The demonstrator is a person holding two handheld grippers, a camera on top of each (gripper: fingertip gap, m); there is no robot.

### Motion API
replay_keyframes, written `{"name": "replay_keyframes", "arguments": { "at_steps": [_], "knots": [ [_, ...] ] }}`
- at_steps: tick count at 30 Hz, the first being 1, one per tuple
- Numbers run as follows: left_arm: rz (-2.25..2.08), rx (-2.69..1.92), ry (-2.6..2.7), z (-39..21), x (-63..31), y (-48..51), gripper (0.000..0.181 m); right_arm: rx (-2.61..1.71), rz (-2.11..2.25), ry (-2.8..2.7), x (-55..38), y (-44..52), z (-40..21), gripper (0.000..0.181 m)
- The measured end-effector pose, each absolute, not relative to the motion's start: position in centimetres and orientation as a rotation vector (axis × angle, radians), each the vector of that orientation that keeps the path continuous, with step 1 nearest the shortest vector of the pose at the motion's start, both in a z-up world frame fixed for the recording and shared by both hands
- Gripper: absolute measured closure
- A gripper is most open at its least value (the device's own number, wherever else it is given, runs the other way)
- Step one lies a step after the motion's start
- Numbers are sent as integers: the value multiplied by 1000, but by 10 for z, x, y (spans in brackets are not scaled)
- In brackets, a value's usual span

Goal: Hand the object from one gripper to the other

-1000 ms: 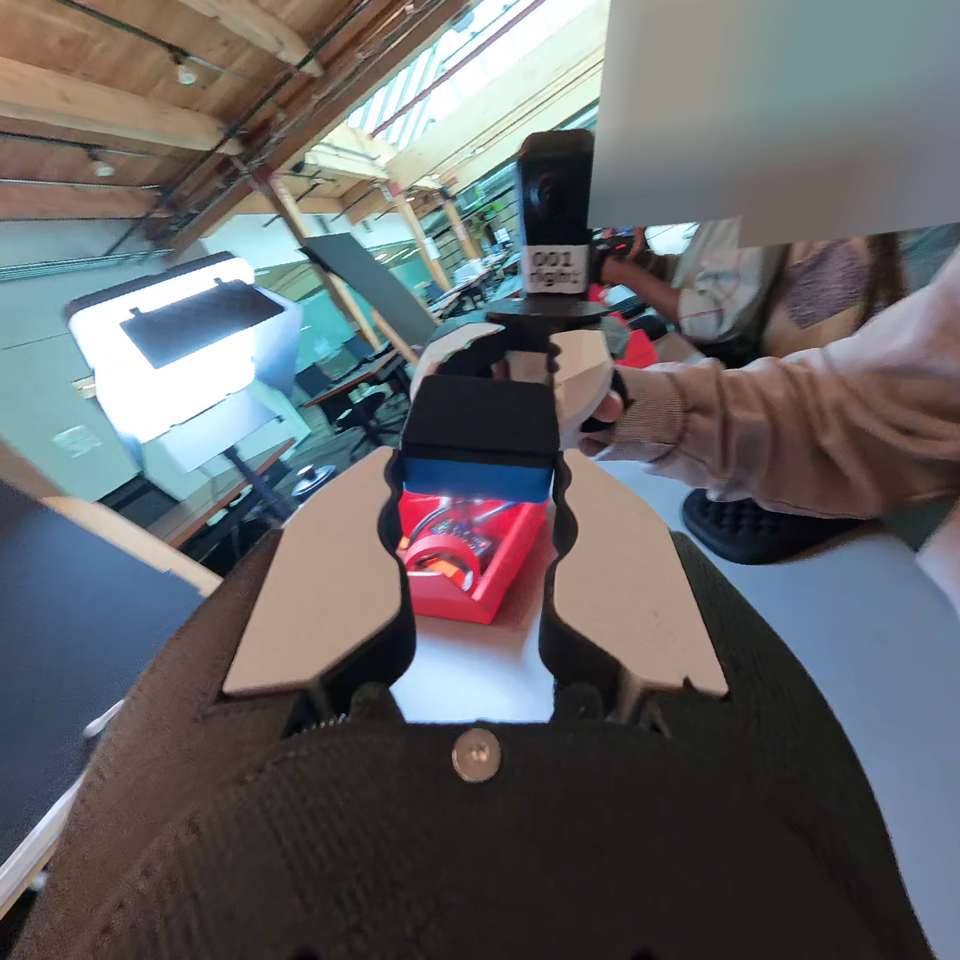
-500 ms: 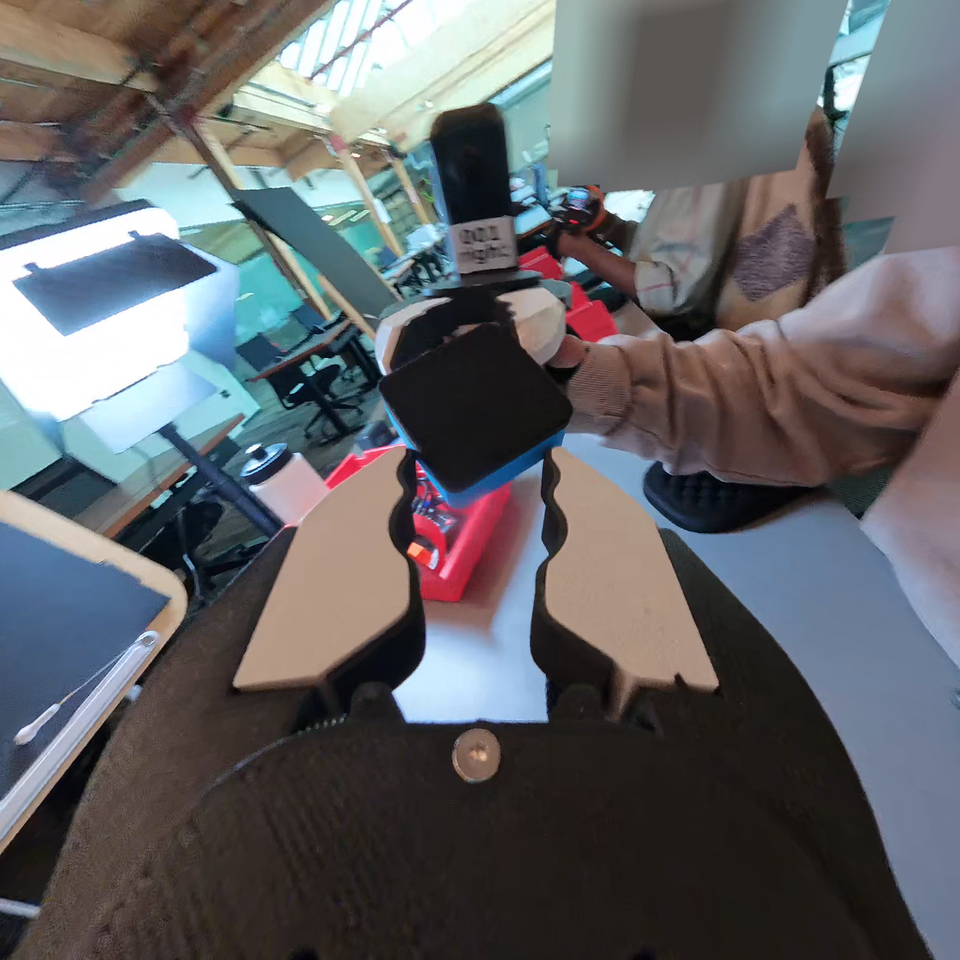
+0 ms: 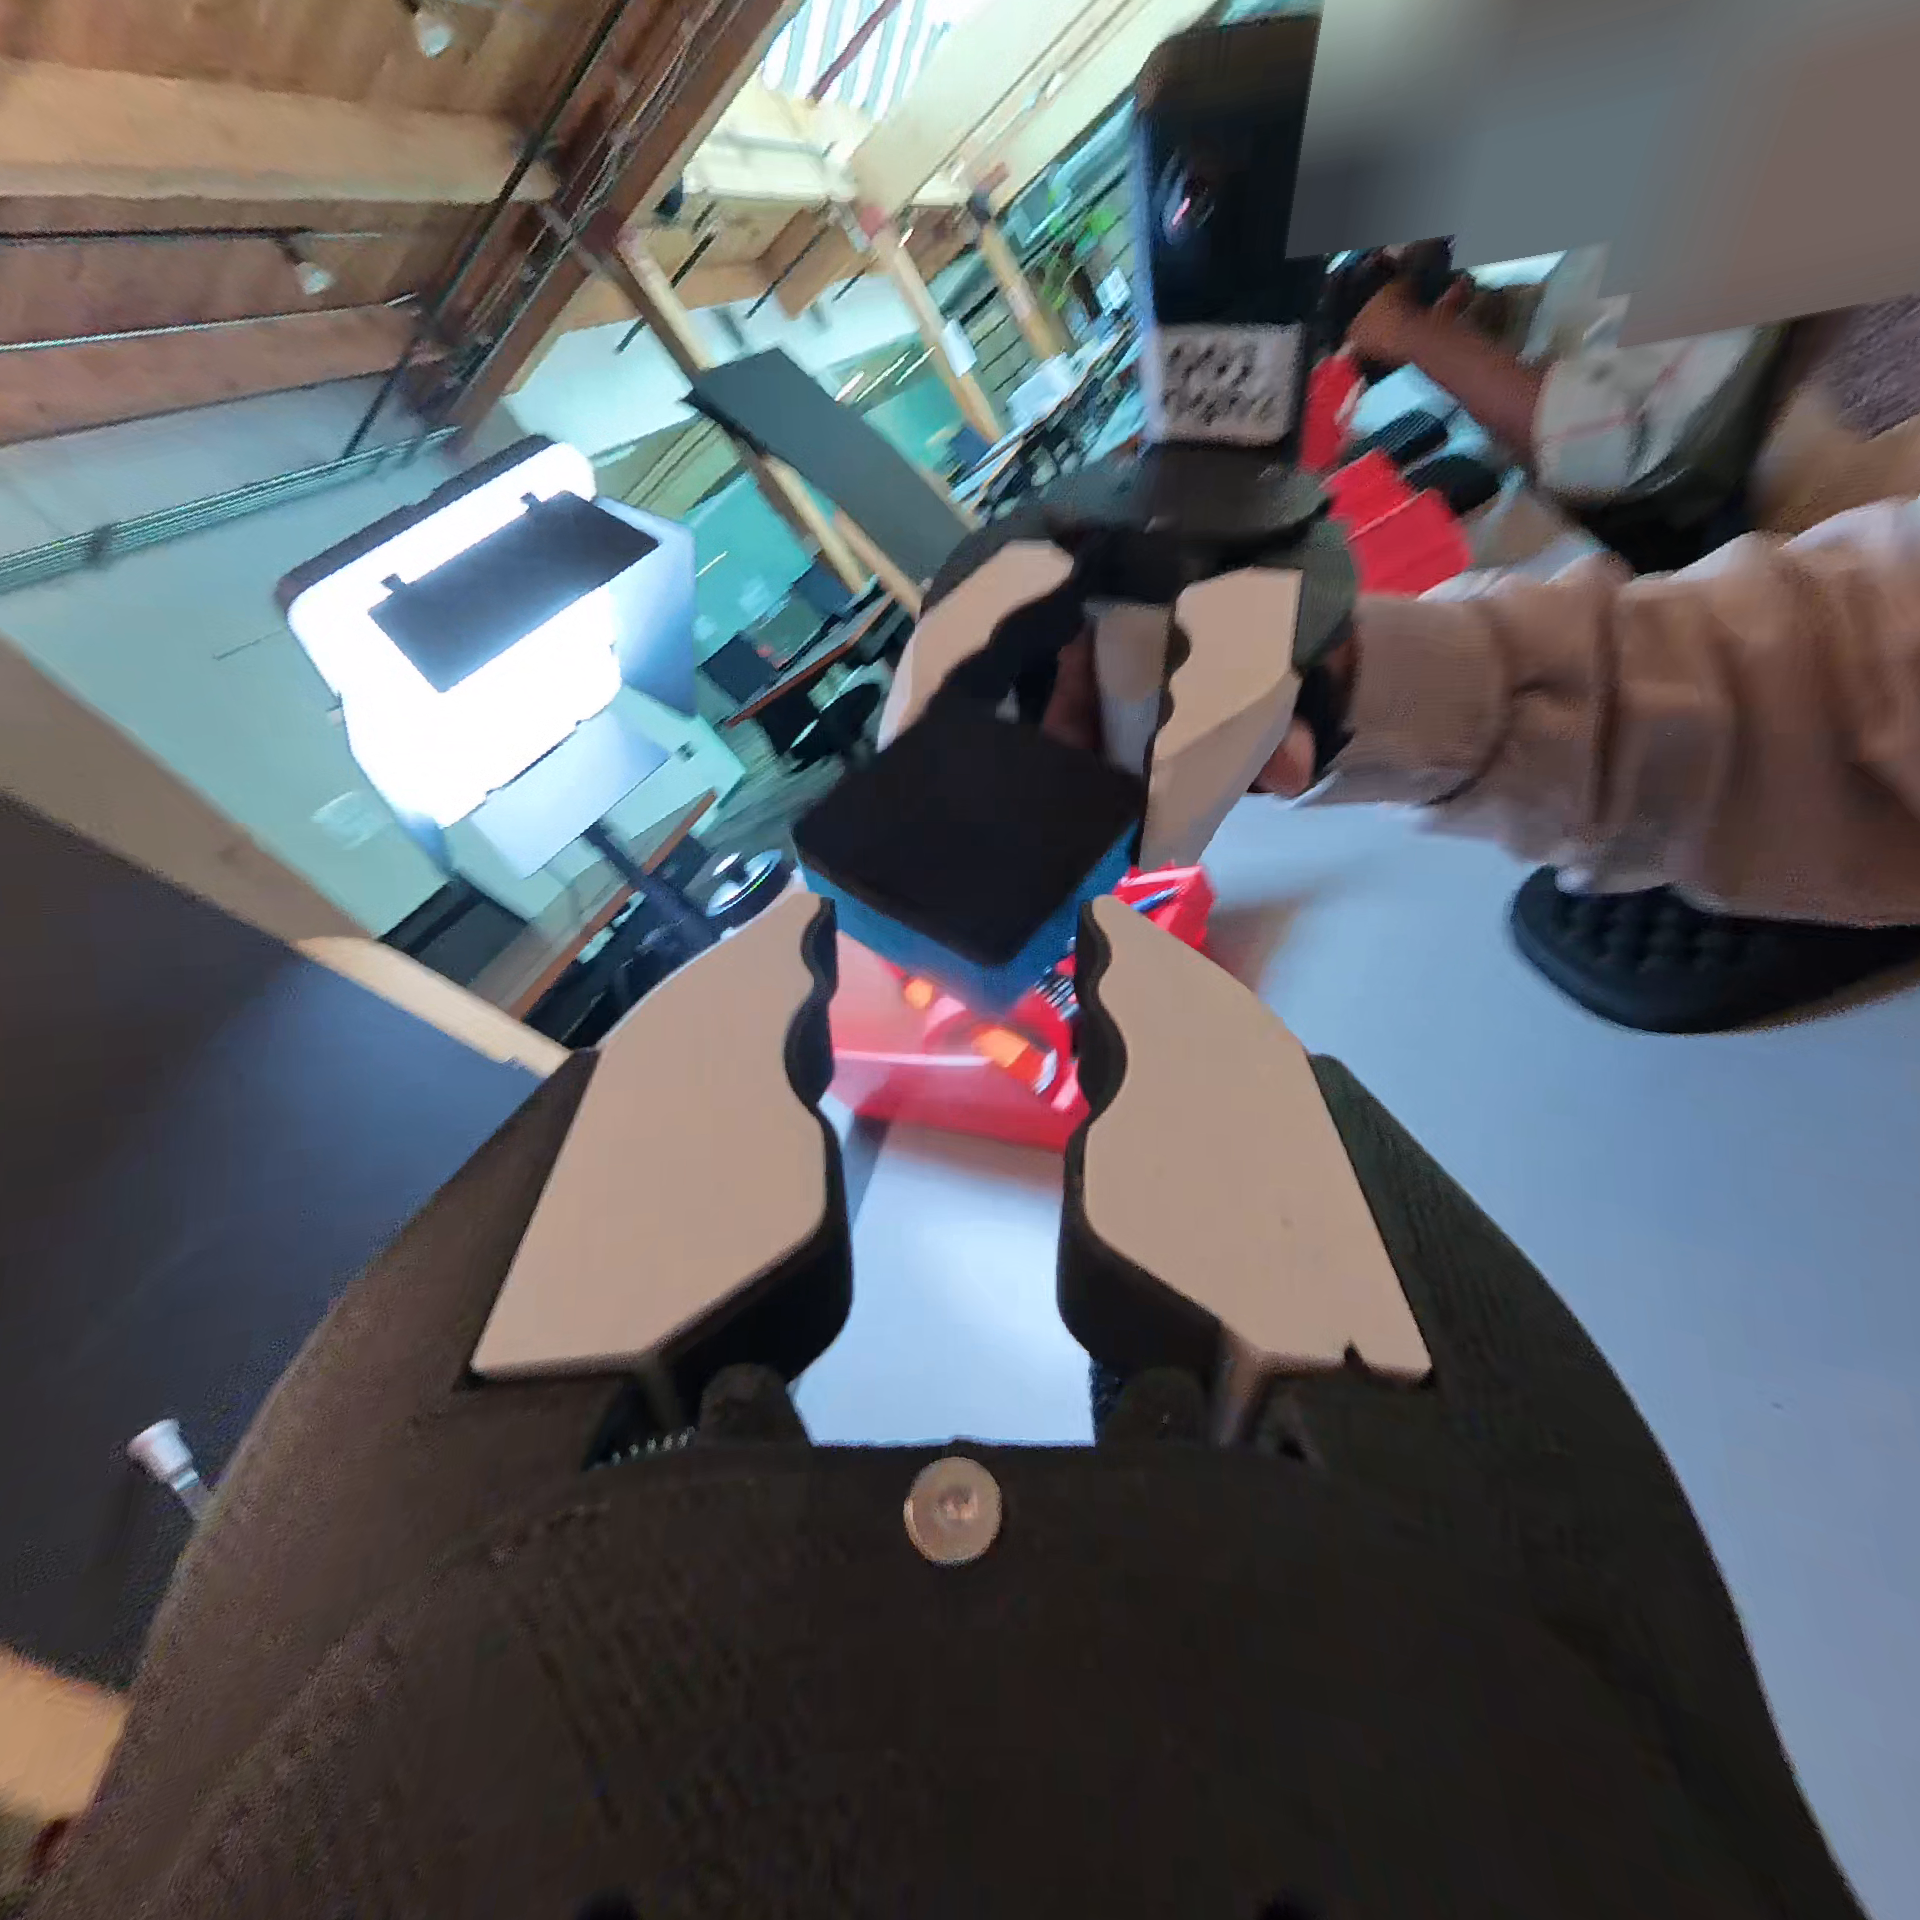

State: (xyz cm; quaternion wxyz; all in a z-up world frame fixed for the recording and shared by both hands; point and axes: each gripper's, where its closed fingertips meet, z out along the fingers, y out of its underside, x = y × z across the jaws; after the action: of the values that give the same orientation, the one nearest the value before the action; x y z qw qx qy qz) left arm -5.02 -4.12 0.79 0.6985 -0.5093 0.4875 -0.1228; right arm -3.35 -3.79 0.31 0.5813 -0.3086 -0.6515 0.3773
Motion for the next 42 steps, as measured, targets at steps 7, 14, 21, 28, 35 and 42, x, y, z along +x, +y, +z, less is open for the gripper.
{"name": "replay_keyframes", "arguments": {
  "at_steps": [7,14,21,28,35,42],
  "knots": [
    [-190,-1215,1318,-33,-40,-43,125,-1081,1179,-1755,-33,-43,-37,131],
    [-379,-1259,1123,-27,-38,-24,152,-1055,1318,-1450,-36,-20,-1,136],
    [-1285,-1124,784,15,-45,-42,156,-884,1097,-1447,-39,-19,0,110],
    [-1861,-1068,570,21,-51,-39,157,-830,1098,-1368,-40,-22,11,143],
    [-1648,-1180,469,7,-65,-9,170,-995,1086,-1268,-30,8,16,173],
    [-1364,-1344,470,-23,-69,19,161,-1025,1077,-1233,-26,29,9,181]
  ]
}}
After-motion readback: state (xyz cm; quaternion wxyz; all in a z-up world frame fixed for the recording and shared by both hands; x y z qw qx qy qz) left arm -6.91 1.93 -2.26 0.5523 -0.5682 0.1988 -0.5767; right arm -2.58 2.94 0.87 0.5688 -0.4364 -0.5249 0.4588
